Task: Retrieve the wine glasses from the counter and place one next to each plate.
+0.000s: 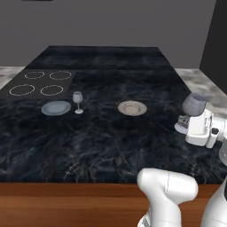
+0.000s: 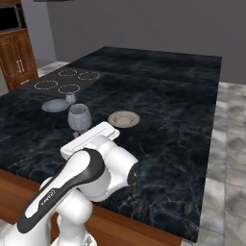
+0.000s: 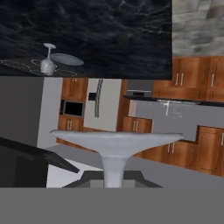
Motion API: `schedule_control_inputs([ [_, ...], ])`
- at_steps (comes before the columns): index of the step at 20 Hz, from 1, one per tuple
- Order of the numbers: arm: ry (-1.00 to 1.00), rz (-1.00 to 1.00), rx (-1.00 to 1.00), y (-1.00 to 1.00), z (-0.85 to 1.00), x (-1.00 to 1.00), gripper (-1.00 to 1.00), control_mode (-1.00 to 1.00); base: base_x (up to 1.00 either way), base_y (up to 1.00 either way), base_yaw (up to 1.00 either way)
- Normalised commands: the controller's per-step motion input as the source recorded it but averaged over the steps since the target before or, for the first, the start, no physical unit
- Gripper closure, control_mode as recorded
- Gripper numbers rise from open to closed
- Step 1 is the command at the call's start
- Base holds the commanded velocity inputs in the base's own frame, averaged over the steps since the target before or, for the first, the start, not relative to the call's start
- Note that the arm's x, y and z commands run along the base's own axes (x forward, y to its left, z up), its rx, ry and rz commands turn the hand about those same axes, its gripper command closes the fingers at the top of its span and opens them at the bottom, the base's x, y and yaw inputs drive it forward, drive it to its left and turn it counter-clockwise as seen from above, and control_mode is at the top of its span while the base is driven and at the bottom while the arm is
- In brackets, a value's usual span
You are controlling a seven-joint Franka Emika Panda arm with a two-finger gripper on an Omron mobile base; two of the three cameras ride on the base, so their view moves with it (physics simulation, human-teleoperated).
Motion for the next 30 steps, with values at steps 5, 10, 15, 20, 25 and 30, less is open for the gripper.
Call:
schedule_control_inputs([
  [5,0.00,0.00,0.00,0.00,0.00,0.00,1.00,1.00,0.18,-0.02,0.19],
  [10,0.00,0.00,0.00,0.00,0.00,0.00,1.00,1.00,0.26,-0.08,0.25],
  [15,0.00,0.00,0.00,0.00,0.00,0.00,1.00,1.00,0.38,-0.12,0.05],
  [20,0.00,0.00,0.00,0.00,0.00,0.00,1.00,1.00,0.48,-0.21,0.06],
  [25,0.00,0.00,0.00,0.00,0.00,0.00,1.00,1.00,0.54,-0.20,0.04],
  [30,0.01,0.01,0.00,-0.14,0.00,0.32,1.00,-1.00,0.37,-0.11,0.01],
])
